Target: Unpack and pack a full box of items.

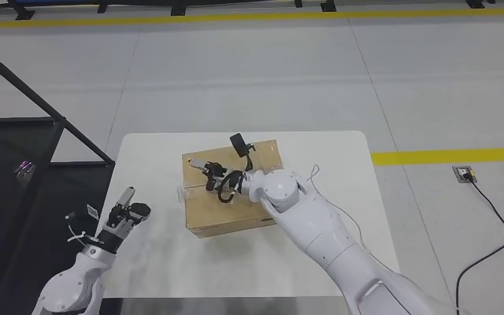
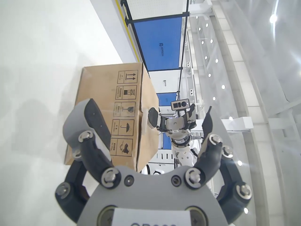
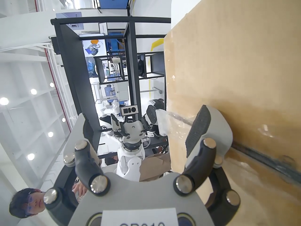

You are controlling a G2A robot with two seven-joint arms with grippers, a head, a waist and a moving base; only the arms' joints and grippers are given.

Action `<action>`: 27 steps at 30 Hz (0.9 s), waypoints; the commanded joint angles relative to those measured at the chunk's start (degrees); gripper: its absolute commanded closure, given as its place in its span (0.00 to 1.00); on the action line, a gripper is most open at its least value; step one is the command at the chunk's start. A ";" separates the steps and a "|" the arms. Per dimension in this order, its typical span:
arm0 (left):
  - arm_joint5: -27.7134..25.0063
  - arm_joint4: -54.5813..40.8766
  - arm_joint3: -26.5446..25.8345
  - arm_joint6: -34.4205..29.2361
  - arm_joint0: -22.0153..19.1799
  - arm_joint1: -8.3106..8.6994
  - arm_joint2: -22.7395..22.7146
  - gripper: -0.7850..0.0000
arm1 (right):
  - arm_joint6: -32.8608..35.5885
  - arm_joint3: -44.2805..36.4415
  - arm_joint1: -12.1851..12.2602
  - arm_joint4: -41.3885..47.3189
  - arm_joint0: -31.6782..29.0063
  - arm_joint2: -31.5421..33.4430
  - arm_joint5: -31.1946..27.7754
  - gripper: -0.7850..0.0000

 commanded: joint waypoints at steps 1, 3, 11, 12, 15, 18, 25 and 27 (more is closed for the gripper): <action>-0.60 -0.48 0.67 0.27 0.90 0.04 -1.03 0.00 | -0.42 1.13 -1.12 0.49 0.42 -0.81 -0.79 0.00; -0.75 -1.50 1.43 0.21 1.42 0.07 -1.88 0.00 | -0.82 2.15 -2.22 1.01 0.68 -1.53 -1.98 0.00; -0.81 -4.06 4.34 -1.10 1.49 0.20 -3.86 0.00 | -2.04 6.35 -6.47 3.01 1.54 -3.71 -5.11 0.00; -0.84 -4.34 4.52 -1.31 1.49 0.21 -4.04 0.00 | -2.03 6.85 -6.96 3.07 1.63 -3.97 -5.36 0.00; -0.89 -4.84 5.06 -1.89 1.46 0.27 -4.57 0.00 | -1.92 8.32 -8.32 3.16 1.90 -4.59 -6.24 0.00; -0.92 -5.33 5.62 -2.40 1.32 0.30 -4.94 0.00 | -1.34 9.62 -9.53 2.88 2.26 -5.18 -6.76 0.00; -0.88 -6.17 6.58 -3.59 1.12 0.37 -5.51 0.00 | -3.38 12.24 -11.69 -0.01 3.13 -6.34 -8.42 0.00; -0.97 -6.26 6.75 -3.82 1.11 0.39 -5.63 0.00 | -4.41 13.19 -12.00 -0.48 3.55 -6.12 -8.95 0.00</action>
